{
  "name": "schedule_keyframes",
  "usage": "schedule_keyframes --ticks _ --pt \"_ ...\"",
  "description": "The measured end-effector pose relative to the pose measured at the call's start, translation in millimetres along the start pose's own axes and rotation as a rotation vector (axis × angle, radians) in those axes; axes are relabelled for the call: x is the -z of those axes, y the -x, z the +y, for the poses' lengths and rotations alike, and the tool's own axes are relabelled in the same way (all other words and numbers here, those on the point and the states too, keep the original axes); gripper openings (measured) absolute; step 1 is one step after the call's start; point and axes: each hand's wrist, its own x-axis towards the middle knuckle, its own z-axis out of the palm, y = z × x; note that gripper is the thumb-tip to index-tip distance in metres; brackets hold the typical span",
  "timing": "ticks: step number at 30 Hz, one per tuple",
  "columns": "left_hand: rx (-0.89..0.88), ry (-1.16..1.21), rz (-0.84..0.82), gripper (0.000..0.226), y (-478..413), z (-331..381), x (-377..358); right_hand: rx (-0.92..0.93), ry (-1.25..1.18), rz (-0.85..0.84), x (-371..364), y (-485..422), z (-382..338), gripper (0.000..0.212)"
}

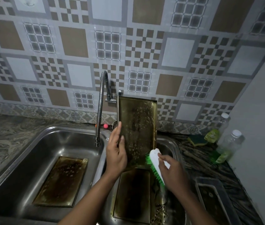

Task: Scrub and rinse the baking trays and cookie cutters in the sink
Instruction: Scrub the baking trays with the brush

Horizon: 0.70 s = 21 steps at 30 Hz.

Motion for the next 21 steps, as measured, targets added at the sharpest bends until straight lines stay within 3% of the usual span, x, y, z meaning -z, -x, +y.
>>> schedule_keyframes --ticks 6,14,17,21 --pt "0.019 -0.006 -0.009 0.049 -9.8 4.7 -2.6 0.171 -0.048 0.100 -14.8 -0.9 -9.0 0.024" --pt "0.032 0.041 -0.222 0.050 4.7 4.1 -6.4 0.029 -0.129 0.392 14.7 -75.3 -59.6 0.031" --pt "0.109 0.075 -0.268 0.050 10.7 -0.2 -12.2 0.029 -0.089 0.360 13.5 -91.0 -86.0 0.029" --pt "0.174 0.091 -0.247 0.051 9.2 -8.8 -13.3 0.272 -0.012 0.172 -19.4 -67.1 -107.9 0.028"
